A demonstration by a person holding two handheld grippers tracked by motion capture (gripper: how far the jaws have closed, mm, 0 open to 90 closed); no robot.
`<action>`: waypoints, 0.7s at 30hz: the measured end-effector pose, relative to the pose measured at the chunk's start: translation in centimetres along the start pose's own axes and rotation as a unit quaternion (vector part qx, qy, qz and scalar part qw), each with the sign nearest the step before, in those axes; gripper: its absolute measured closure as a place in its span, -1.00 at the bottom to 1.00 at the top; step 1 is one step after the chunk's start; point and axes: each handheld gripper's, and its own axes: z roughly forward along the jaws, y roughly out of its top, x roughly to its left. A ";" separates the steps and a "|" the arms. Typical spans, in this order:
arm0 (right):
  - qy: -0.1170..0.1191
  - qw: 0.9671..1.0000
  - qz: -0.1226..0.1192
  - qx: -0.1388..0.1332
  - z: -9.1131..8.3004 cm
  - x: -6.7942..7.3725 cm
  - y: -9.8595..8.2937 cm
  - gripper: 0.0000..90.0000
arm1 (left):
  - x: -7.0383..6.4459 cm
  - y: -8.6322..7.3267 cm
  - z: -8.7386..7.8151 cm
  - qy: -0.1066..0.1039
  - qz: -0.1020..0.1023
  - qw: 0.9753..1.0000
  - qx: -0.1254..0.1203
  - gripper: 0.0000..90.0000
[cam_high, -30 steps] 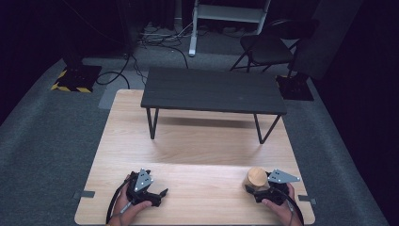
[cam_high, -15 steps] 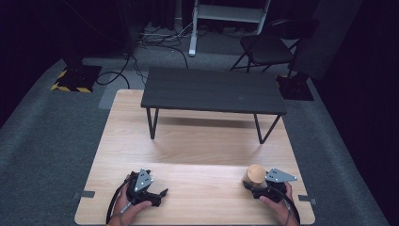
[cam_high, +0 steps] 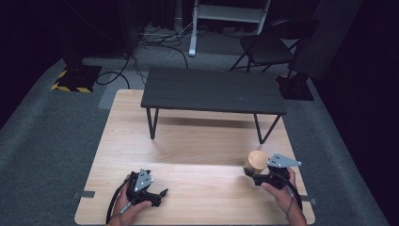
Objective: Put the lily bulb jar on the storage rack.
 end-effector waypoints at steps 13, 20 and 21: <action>-0.005 1.000 -0.011 -0.013 -0.8 -1.3 8.5 -0.45 | 0.0 0.0 0.0 0.000 0.000 1.000 0.000 -0.99; -0.015 0.999 -0.024 -0.027 -1.1 -1.7 13.6 -0.45 | 0.0 0.0 0.0 0.000 0.000 1.000 0.000 -0.99; -0.015 0.999 -0.024 -0.027 -1.1 -1.7 13.6 -0.45 | 0.0 0.0 0.0 0.000 0.000 1.000 0.000 -0.99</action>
